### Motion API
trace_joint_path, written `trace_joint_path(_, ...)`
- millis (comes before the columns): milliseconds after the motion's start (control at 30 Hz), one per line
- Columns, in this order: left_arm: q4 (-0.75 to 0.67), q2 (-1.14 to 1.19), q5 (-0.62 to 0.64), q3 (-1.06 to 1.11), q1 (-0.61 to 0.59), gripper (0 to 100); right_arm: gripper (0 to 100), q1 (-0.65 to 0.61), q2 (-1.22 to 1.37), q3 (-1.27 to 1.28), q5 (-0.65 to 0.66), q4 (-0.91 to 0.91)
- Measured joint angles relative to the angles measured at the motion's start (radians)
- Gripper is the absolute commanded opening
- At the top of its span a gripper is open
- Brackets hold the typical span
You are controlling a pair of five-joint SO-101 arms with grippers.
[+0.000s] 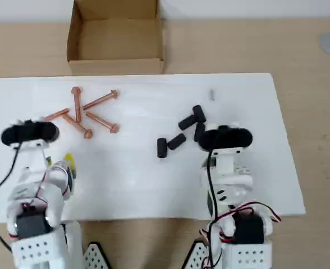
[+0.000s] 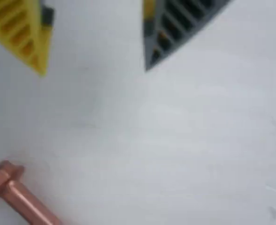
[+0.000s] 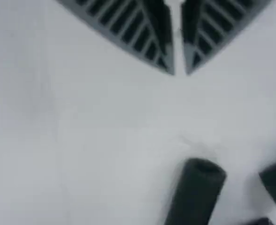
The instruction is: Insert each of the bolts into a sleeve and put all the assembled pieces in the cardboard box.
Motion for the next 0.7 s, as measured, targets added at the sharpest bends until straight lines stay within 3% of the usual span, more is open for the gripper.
trace_joint_path(133,0.026,0.298,0.003,-0.253,-0.005,15,1.0,0.0,0.244,-0.203,0.0,0.0)
trace_joint_path(367,0.203,0.822,0.184,-0.71,-0.008,15,1.0,0.0,0.838,-0.697,0.0,0.115)
trace_joint_path(700,0.282,1.349,0.41,-1.01,-0.008,15,1.2,-0.029,1.53,-1.329,0.012,0.416)
